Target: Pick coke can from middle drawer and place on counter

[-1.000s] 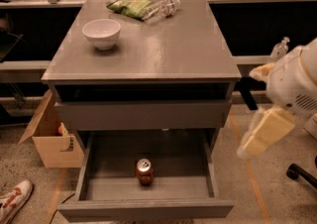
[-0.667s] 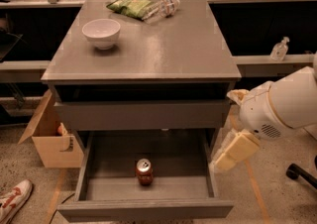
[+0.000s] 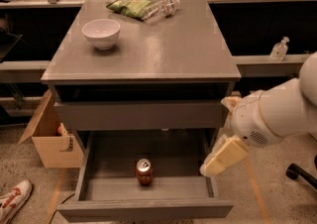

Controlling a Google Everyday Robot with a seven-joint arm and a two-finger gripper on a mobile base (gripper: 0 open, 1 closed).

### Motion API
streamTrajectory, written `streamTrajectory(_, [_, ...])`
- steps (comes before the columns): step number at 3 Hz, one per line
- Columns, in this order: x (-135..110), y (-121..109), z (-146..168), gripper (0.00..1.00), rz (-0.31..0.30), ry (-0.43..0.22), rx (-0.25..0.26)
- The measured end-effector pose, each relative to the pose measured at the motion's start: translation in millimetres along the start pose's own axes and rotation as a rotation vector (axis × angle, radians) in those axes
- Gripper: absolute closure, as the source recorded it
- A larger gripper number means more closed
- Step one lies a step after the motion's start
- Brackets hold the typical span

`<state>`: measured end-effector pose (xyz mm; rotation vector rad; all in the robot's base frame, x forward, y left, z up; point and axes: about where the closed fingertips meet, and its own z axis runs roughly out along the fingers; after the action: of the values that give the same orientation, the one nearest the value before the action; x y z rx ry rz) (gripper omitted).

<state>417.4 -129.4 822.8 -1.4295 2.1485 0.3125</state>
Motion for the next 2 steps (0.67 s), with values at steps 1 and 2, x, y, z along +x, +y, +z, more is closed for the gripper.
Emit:
streamTrajectory(1, [6.6,11.2,55.1,0.0,0.079,-0.03,0.0])
streamTrajectory(2, [8.9,18.9,108.6,0.0,0.137,-0.062,-0.005])
